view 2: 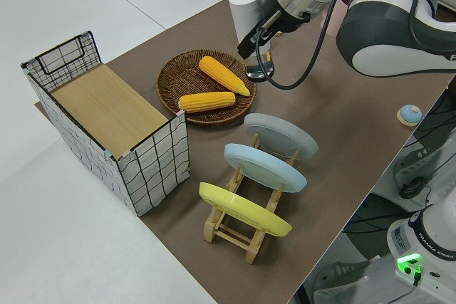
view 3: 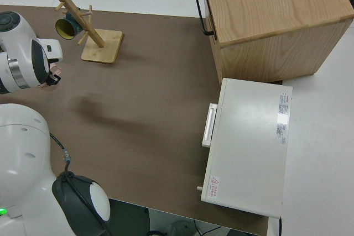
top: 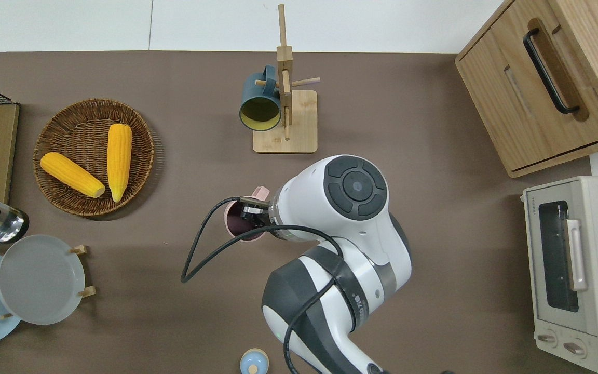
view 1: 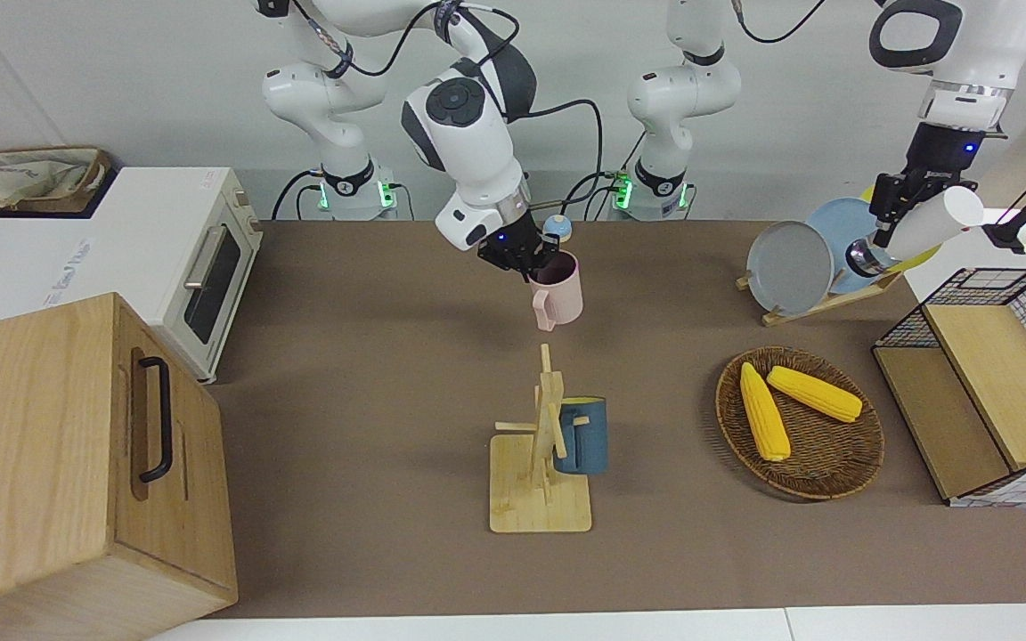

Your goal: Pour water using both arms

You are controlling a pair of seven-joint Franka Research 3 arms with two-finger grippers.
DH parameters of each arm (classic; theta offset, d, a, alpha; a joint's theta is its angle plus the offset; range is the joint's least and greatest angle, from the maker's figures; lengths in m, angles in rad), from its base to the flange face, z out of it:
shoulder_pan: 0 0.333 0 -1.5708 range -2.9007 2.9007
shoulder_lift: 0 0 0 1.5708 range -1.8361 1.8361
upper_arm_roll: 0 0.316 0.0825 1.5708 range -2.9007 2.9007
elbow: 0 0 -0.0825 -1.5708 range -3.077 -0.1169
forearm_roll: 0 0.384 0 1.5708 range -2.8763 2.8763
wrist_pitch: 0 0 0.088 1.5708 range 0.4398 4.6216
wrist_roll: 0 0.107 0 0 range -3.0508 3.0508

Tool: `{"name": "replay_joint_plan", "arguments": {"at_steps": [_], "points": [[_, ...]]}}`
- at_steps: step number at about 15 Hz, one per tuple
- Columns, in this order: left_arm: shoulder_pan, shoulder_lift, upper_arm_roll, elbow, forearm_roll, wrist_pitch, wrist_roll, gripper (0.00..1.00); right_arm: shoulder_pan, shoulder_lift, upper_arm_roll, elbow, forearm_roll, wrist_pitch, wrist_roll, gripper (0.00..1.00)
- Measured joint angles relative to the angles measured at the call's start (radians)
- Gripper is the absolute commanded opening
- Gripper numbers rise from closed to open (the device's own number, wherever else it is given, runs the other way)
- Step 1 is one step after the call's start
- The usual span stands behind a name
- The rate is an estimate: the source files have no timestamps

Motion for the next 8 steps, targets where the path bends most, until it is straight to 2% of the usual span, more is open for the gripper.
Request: {"name": "replay_joint_plan", "arguments": {"at_steps": [3, 8], "points": [[-0.026, -0.024, -0.028, -0.05, 0.006, 0.011, -0.046, 0.0, 0.031, 0.062, 0.012, 0.017, 0.0, 0.091, 0.104, 0.0], [-0.023, -0.046, -0.114, -0.095, 0.013, 0.019, -0.106, 0.0, 0.055, 0.14, 0.028, 0.071, 0.0, 0.129, 0.205, 0.0]]}}
